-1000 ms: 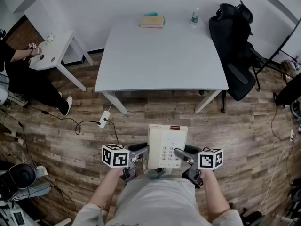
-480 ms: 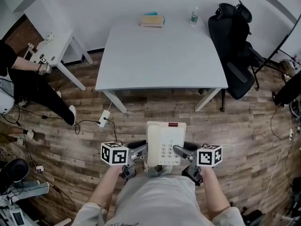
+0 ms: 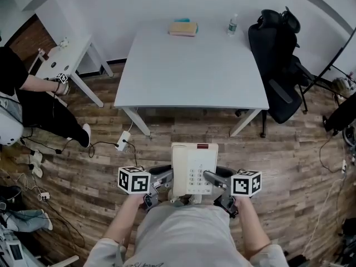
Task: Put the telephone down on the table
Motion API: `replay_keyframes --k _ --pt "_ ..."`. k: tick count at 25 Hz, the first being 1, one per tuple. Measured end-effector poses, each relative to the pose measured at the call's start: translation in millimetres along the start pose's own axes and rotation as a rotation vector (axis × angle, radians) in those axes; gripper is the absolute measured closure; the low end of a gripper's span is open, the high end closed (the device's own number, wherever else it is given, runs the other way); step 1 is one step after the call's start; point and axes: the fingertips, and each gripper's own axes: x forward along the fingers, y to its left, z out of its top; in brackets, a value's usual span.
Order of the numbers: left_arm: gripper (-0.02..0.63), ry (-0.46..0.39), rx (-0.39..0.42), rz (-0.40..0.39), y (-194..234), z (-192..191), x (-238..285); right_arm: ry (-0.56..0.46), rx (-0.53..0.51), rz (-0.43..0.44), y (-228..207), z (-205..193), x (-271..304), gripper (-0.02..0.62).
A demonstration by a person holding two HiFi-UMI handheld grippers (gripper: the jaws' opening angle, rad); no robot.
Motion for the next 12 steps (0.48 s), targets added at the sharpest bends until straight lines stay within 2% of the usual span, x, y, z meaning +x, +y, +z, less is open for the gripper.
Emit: replay_keyframes --k 12 --pt "0.486 -0.032 -0.009 0.028 -22 -13 30 0.017 -0.03 0.02 -22 0 -32 0.371"
